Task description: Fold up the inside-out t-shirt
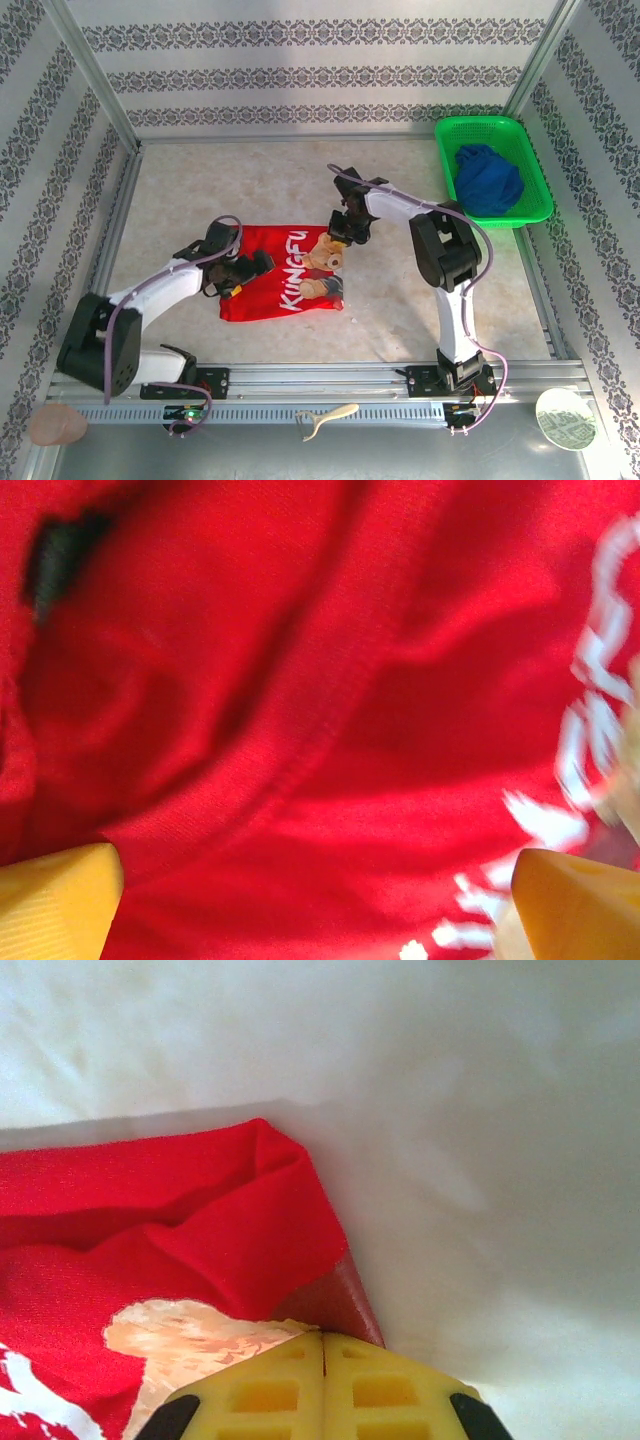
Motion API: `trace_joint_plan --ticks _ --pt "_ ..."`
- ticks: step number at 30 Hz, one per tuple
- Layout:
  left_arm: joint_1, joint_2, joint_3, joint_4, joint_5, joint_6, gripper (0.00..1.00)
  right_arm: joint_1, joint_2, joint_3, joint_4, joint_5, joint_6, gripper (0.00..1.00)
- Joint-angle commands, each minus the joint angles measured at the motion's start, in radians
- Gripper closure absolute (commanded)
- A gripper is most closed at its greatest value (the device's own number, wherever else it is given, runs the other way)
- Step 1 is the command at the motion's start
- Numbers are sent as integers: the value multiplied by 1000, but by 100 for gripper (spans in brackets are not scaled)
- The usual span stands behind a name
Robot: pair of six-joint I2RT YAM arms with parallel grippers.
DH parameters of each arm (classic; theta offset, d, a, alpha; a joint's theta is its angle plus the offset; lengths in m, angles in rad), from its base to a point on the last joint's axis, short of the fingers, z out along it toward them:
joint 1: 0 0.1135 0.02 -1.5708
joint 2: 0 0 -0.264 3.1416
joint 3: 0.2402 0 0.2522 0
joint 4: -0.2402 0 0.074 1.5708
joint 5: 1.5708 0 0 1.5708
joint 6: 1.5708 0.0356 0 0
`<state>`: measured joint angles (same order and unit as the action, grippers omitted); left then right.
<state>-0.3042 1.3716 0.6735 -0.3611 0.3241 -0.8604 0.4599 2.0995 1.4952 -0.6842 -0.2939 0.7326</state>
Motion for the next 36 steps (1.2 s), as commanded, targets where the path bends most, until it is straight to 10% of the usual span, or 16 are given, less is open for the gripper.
trace_joint_plan --ticks 1,15,19,22,27,36 --pt "23 127 110 21 -30 79 0 -17 -52 -131 -28 115 47 100" --pt "25 816 1003 -110 184 369 0 176 -650 -847 117 127 413 100" --pt "28 930 1316 -243 228 424 0 236 -874 -770 -43 197 437 50" --pt "39 941 1480 -356 227 438 0 96 -918 -661 -65 141 308 42" --pt "39 781 1330 -358 224 376 0 -102 -683 -403 56 7 21 43" --pt "39 471 741 -50 183 206 0 -125 -42 280 -118 -22 -283 42"
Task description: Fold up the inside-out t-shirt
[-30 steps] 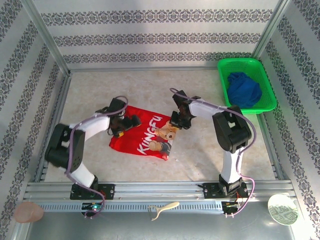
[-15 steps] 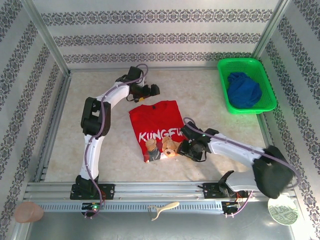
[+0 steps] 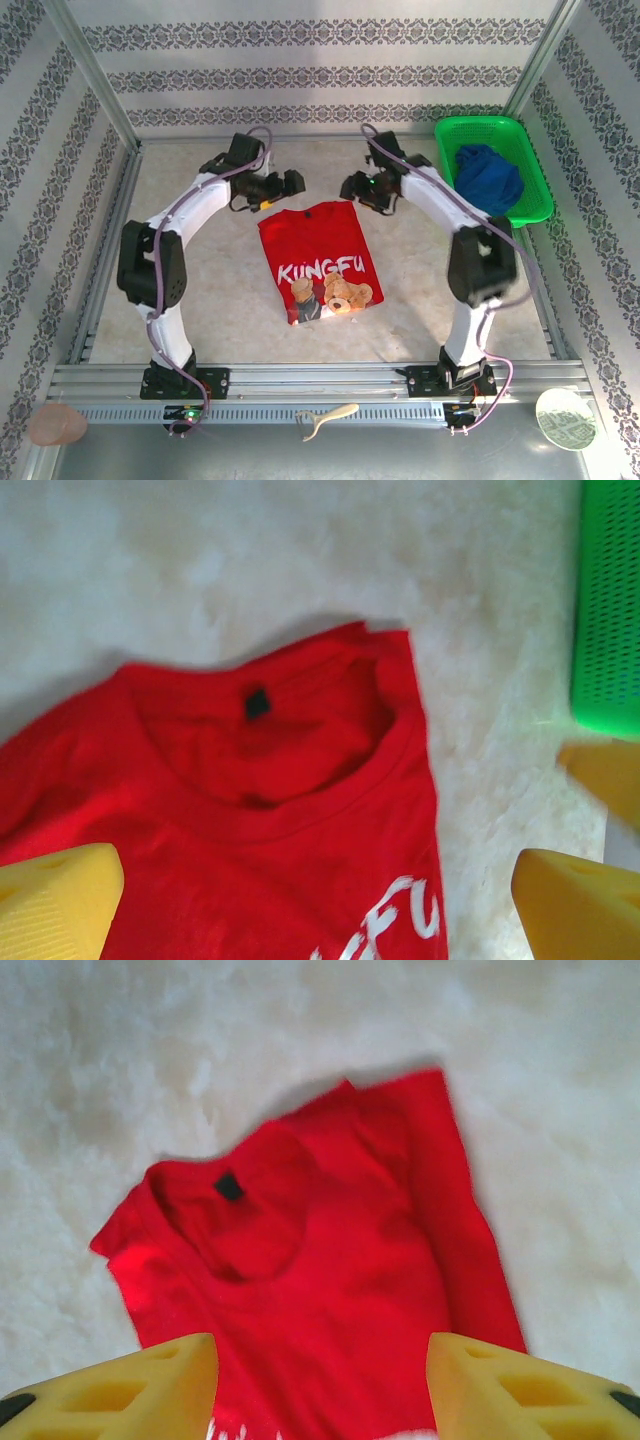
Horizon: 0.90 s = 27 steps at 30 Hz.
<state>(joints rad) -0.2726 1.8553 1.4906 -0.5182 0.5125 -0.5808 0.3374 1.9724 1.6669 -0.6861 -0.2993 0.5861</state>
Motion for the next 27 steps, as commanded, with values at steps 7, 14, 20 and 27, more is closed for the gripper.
trace_joint_plan --ticks 7,14,20,27 --pt "7 -27 -114 102 -30 -66 0 -7 292 287 -178 -30 -154 41" --pt "8 -10 -85 87 -42 -53 0 -10 369 317 -164 -62 -136 74" --pt "10 16 -51 73 -40 -34 0 -47 285 271 -124 -65 -119 100" --pt "14 36 -35 68 -24 -22 0 -111 245 250 -93 -49 -70 100"
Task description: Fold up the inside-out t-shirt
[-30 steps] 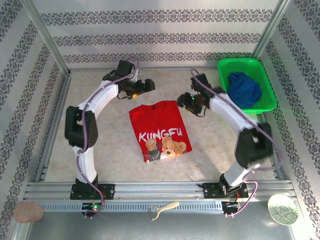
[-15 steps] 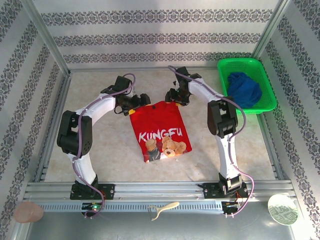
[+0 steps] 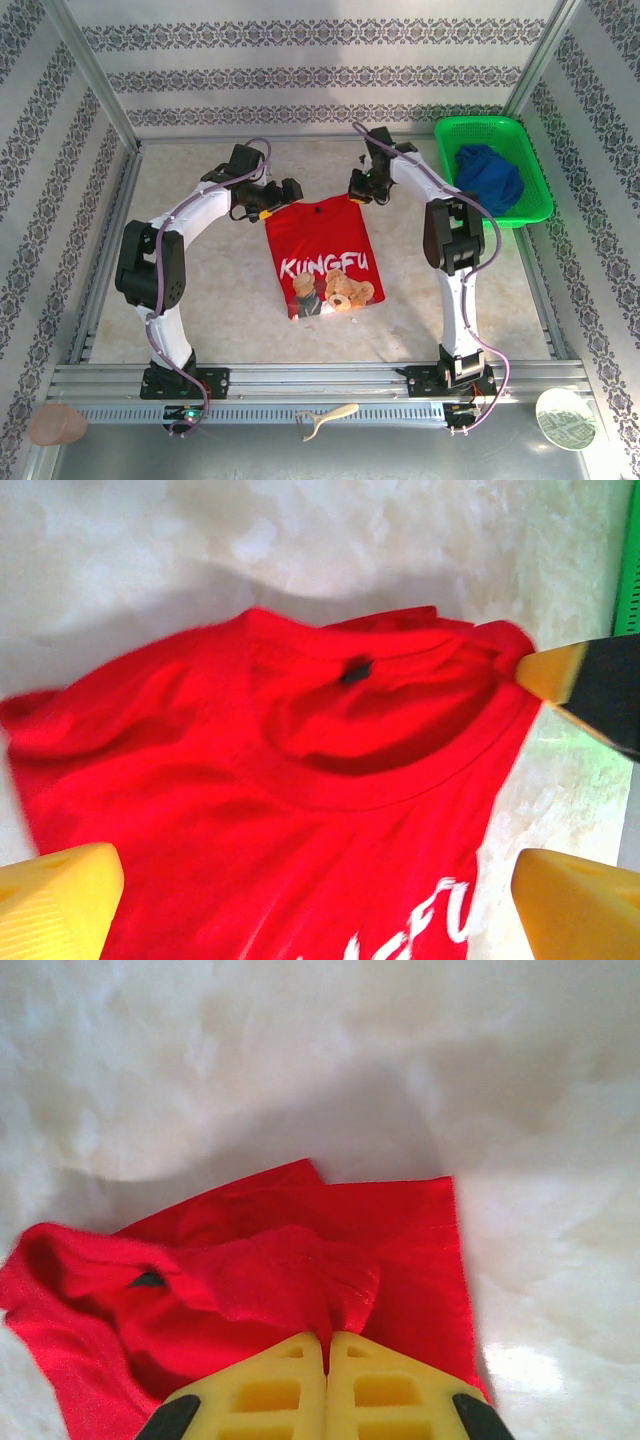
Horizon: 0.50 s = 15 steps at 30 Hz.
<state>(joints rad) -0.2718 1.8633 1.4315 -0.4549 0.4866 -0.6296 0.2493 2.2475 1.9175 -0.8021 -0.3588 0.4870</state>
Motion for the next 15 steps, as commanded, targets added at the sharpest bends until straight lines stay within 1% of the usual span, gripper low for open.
trace_joint_plan --ticks 1,2,3,5,6,7,9,10,12,15 --pt "12 27 24 3 3 28 0 -28 -15 0 30 14 35 100" --pt "13 27 22 4 6 28 0 -33 8 8 36 4 40 100" --pt "13 23 18 5 10 28 0 -37 37 27 23 -3 40 96" --pt "13 16 11 9 27 26 0 -45 90 72 -41 5 32 53" --pt "11 9 9 10 38 24 0 -45 76 51 -47 24 29 46" --pt "7 -3 5 7 49 21 0 -45 32 -2 -28 43 27 43" --pt "-8 -33 -10 2 72 13 0 -46 -86 -131 21 53 41 44" --pt "-20 -56 -26 3 82 3 0 -43 -154 -205 49 39 62 46" --pt "-59 -107 -75 24 104 -32 0 -31 -274 -344 96 -2 103 52" --pt "-153 -195 -206 138 156 -145 0 10 -427 -544 147 -37 158 66"
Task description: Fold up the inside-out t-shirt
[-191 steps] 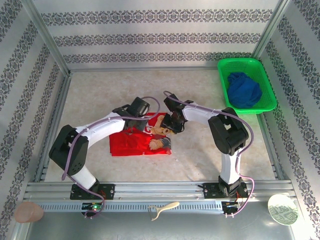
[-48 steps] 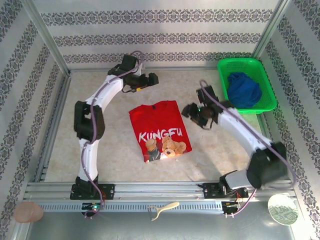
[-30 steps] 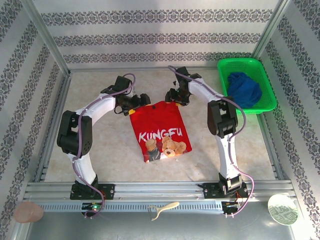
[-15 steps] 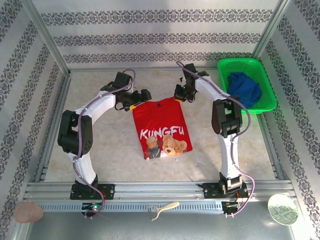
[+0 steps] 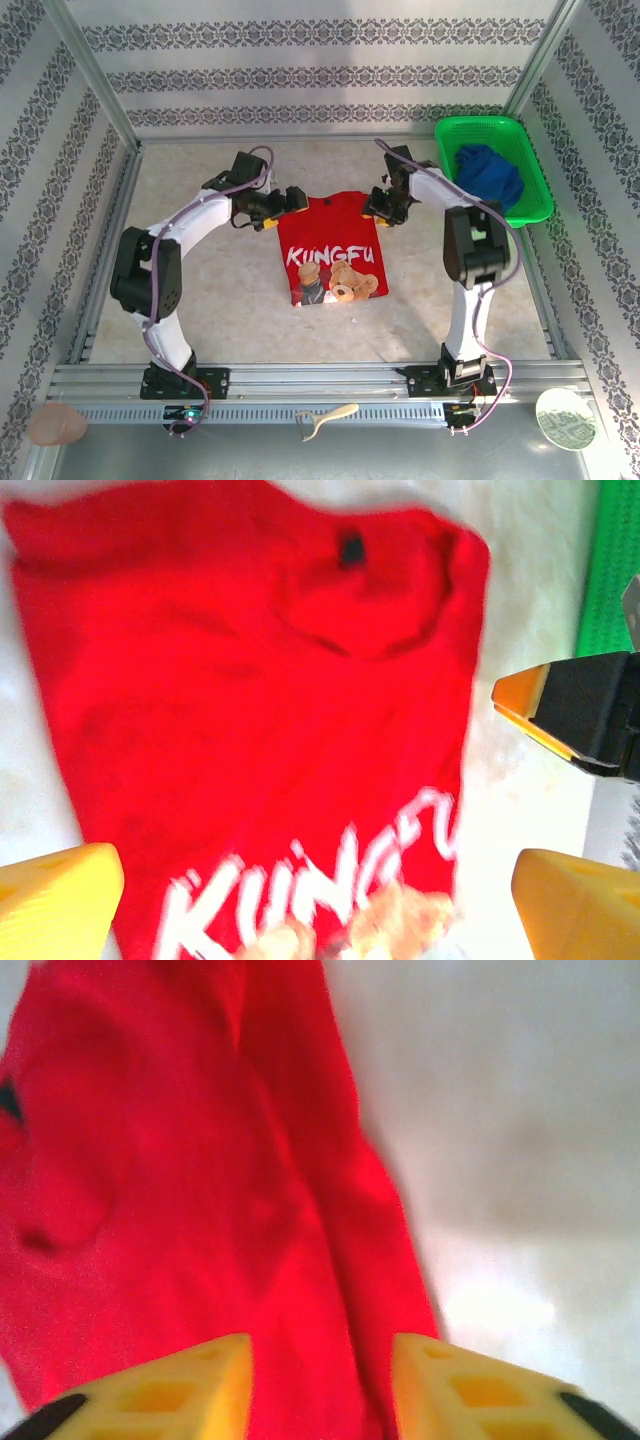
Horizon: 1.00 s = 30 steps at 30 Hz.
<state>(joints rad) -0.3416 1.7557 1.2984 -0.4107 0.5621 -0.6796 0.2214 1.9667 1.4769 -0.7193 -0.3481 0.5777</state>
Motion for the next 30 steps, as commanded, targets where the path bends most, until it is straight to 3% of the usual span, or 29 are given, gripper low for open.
trace_joint_plan --ticks 1,5,9,23,30 --pt "-121 -115 -121 143 96 -139 0 53 -193 -173 89 -56 92 70" --pt "-250 -206 -280 303 131 -258 0 90 -335 -411 182 -84 186 78" --pt "-306 -272 -406 406 126 -308 0 107 -394 -560 265 -111 243 81" --pt "-315 -287 -726 550 3 -280 0 125 -388 -814 372 -39 278 86" --pt "-315 -355 -757 435 -5 -242 0 151 -516 -937 352 -40 343 88"
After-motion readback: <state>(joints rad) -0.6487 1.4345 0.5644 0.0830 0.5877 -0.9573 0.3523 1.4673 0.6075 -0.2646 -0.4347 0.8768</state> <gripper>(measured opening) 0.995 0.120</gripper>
